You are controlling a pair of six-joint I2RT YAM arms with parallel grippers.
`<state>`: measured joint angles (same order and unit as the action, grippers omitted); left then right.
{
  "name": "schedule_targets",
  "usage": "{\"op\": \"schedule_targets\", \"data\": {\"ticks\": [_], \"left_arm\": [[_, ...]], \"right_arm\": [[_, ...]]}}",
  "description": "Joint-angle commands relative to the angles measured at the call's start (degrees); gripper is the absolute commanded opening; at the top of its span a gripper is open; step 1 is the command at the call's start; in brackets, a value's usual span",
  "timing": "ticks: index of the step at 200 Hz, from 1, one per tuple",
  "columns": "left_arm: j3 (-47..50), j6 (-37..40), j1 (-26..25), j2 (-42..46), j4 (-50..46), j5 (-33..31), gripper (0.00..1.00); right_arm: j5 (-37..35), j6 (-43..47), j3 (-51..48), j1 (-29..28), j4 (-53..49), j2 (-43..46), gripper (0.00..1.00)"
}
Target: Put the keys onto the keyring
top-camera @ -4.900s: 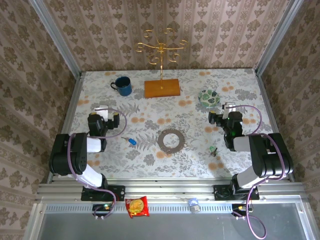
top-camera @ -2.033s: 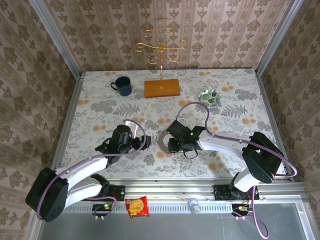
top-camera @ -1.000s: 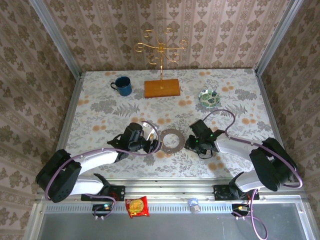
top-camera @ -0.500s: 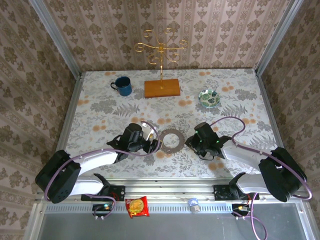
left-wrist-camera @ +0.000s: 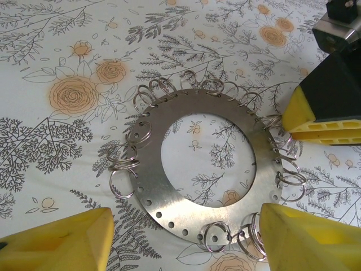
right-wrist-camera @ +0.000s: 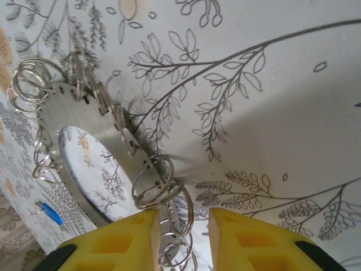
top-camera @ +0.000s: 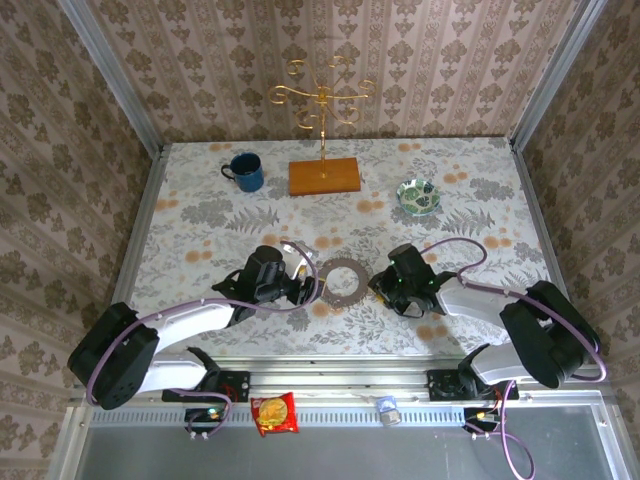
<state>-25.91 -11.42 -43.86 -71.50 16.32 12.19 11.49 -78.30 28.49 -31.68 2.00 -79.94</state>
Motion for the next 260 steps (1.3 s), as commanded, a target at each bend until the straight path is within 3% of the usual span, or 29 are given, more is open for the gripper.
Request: {"op": "schedule_targets", "data": {"ticks": [1,96,167,202,229,260], "left_arm": [[0.86,-1.32,-0.43,0.95,1.24,-0.06,0.69],[1.26,-1.48,-0.43,1.45,1.17,-0.36,0.69],[1.81,-1.76,-0.42,2.33,1.04,-0.74,0.69],[2.01,-1.72,-0.44,2.99,0.83,-1.01,0.68],[2.17,-1.51,-0.43,4.29,0.26,-1.84,0.68],[1.84,1.16,-0.4,8.29,-1.39,-4.09,0.66]], "right_arm": [[1.72,-1.33,-0.63,0.72,1.53,-1.9,0.3],[2.85,-2.38,-0.97,0.83,4.35,-3.29,0.22],[2.34,-2.05,-1.42,0.83,3.75,-3.03,0.11],[1.89,-0.96,-1.38,0.83,3.72,-2.47,0.0],[0.68,4.24,-0.75,0.75,1.92,1.66,0.0],[-2.5,18.47,3.41,0.39,-6.75,9.69,0.0]]}}
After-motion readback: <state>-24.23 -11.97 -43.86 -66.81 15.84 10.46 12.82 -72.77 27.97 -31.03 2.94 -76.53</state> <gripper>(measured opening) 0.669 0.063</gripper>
